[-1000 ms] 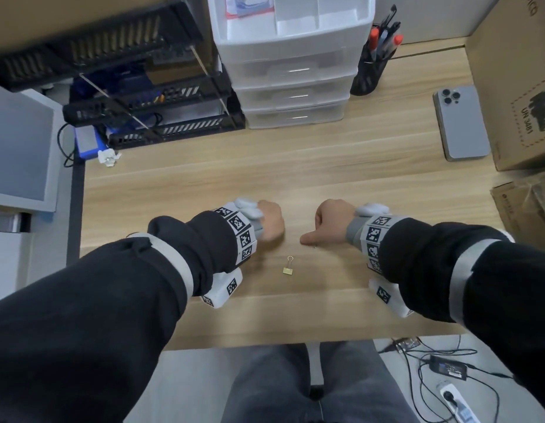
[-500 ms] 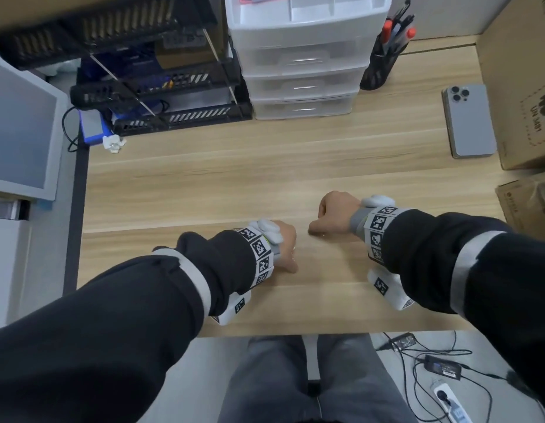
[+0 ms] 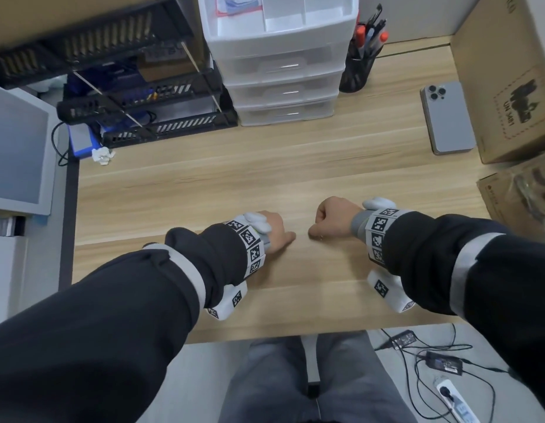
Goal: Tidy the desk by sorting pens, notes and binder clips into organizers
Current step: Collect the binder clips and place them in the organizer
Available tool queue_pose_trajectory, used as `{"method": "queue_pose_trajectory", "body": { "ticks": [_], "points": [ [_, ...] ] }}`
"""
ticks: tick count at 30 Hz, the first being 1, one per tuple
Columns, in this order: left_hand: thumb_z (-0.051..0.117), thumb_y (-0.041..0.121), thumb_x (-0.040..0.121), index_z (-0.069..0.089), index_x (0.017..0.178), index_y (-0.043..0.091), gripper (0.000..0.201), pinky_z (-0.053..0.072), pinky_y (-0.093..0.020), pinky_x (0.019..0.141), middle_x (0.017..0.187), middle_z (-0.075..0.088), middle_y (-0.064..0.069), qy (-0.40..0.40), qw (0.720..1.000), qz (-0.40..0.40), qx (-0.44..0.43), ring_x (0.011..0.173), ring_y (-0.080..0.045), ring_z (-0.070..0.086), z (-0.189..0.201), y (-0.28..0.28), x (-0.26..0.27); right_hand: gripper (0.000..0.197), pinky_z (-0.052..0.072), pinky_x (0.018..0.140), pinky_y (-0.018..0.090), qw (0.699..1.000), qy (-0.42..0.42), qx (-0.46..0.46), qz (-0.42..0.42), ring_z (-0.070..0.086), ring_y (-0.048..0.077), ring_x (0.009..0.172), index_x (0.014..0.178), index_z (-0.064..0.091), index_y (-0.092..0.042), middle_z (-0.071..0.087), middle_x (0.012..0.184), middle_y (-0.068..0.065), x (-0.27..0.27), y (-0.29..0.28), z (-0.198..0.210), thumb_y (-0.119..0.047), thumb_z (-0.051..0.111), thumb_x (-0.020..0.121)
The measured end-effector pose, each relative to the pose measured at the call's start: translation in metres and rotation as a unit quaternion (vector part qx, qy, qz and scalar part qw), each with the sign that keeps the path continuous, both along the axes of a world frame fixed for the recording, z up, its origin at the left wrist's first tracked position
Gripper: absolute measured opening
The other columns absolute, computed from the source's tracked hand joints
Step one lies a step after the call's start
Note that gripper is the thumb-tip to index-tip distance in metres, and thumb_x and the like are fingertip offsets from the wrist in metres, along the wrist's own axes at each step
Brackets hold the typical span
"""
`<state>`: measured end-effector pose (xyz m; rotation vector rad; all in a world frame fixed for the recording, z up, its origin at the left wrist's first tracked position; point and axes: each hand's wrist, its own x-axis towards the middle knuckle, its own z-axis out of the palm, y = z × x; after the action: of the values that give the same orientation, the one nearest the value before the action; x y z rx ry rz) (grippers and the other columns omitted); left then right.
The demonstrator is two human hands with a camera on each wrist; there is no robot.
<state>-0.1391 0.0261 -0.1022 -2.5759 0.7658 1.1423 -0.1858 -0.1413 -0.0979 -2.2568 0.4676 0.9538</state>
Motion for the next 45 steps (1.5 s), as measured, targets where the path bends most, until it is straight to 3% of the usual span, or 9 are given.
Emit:
{"method": "queue_pose_trajectory", "body": {
  "ticks": [7, 11, 15, 19, 26, 29, 33, 38, 45],
  "points": [
    [0.055, 0.038, 0.094, 0.059, 0.086, 0.016, 0.023, 0.042, -0.030, 0.072, 0.088, 0.058, -0.005, 0.024, 0.999, 0.026, 0.008, 0.080, -0.022, 0.053, 0.003, -0.006, 0.007, 0.019, 0.050, 0.059, 0.026, 1.000, 0.000, 0.027, -0.010, 0.059, 0.015, 0.065, 0.073, 0.067, -0.016, 0.066, 0.069, -0.002, -0.004, -0.007, 0.001, -0.031, 0.078, 0.069],
    [0.047, 0.030, 0.095, 0.057, 0.079, 0.010, 0.027, 0.038, -0.028, 0.059, 0.073, 0.055, -0.006, 0.078, 0.980, 0.176, -0.056, 0.068, -0.024, 0.052, 0.018, -0.012, 0.010, 0.022, 0.049, 0.060, 0.026, 0.997, -0.019, 0.073, -0.029, 0.059, 0.012, 0.063, 0.075, 0.069, -0.016, 0.069, 0.069, -0.002, -0.005, -0.007, 0.011, -0.034, 0.081, 0.070],
    [0.041, 0.014, 0.089, 0.057, 0.075, 0.006, 0.023, 0.041, -0.025, 0.048, 0.046, 0.049, -0.003, 0.223, 0.875, 0.397, -0.163, 0.046, -0.021, 0.040, 0.046, -0.019, 0.026, 0.024, 0.047, 0.063, 0.025, 0.992, -0.079, 0.099, -0.012, 0.055, 0.011, 0.064, 0.077, 0.069, -0.017, 0.063, 0.070, -0.004, 0.014, -0.002, 0.039, -0.036, 0.082, 0.072],
    [0.039, 0.012, 0.086, 0.053, 0.080, 0.004, 0.017, 0.056, -0.036, 0.055, 0.059, 0.052, -0.012, 0.260, 0.757, 0.537, -0.266, 0.045, -0.023, 0.048, 0.079, -0.024, 0.042, 0.022, 0.042, 0.057, 0.024, 0.984, -0.146, 0.098, 0.005, 0.051, 0.010, 0.059, 0.076, 0.067, -0.021, 0.056, 0.069, -0.006, 0.043, 0.000, 0.080, -0.034, 0.084, 0.071],
    [0.030, 0.025, 0.091, 0.057, 0.081, 0.009, 0.033, 0.055, -0.031, 0.056, 0.063, 0.056, -0.012, 0.314, 0.692, 0.550, -0.348, 0.056, -0.026, 0.056, 0.135, -0.034, 0.067, 0.028, 0.042, 0.053, 0.024, 0.970, -0.235, 0.064, -0.003, 0.049, 0.009, 0.053, 0.077, 0.067, -0.020, 0.056, 0.063, -0.005, 0.069, -0.006, 0.139, -0.041, 0.084, 0.068],
    [0.034, 0.028, 0.089, 0.053, 0.074, 0.012, 0.029, 0.039, -0.020, 0.044, 0.059, 0.050, -0.008, 0.293, 0.696, 0.542, -0.369, 0.050, -0.021, 0.046, 0.163, -0.037, 0.079, 0.031, 0.040, 0.051, 0.023, 0.961, -0.256, 0.091, -0.058, 0.048, 0.008, 0.052, 0.072, 0.063, -0.019, 0.053, 0.060, -0.007, 0.081, -0.011, 0.169, -0.044, 0.082, 0.071],
    [0.039, 0.046, 0.099, 0.043, 0.064, 0.017, 0.045, 0.013, -0.015, 0.038, 0.052, 0.036, 0.001, 0.241, 0.749, 0.501, -0.360, 0.042, -0.013, 0.025, 0.198, -0.048, 0.098, 0.025, 0.025, 0.038, 0.019, 0.900, -0.129, 0.245, -0.336, 0.034, 0.011, 0.041, 0.070, 0.050, -0.019, 0.044, 0.057, -0.002, 0.112, -0.029, 0.201, -0.029, 0.061, 0.091],
    [0.044, 0.055, 0.098, 0.043, 0.068, 0.018, 0.048, 0.019, -0.014, 0.041, 0.052, 0.032, 0.003, 0.134, 0.808, 0.450, -0.356, 0.038, -0.013, 0.023, 0.241, -0.064, 0.129, 0.001, 0.034, 0.029, 0.013, 0.763, 0.014, 0.386, -0.519, 0.046, 0.011, 0.042, 0.094, 0.049, -0.012, 0.048, 0.066, 0.004, 0.137, -0.070, 0.233, -0.012, 0.050, 0.093],
    [0.053, 0.038, 0.097, 0.050, 0.079, 0.013, 0.031, 0.024, -0.014, 0.040, 0.060, 0.039, -0.001, 0.058, 0.840, 0.431, -0.324, 0.042, -0.013, 0.030, 0.270, -0.087, 0.174, 0.025, 0.060, 0.051, 0.023, 0.709, -0.007, 0.428, -0.560, 0.067, 0.025, 0.073, 0.120, 0.050, 0.003, 0.058, 0.100, 0.021, 0.164, -0.083, 0.253, -0.005, 0.052, 0.096]
  ]
}}
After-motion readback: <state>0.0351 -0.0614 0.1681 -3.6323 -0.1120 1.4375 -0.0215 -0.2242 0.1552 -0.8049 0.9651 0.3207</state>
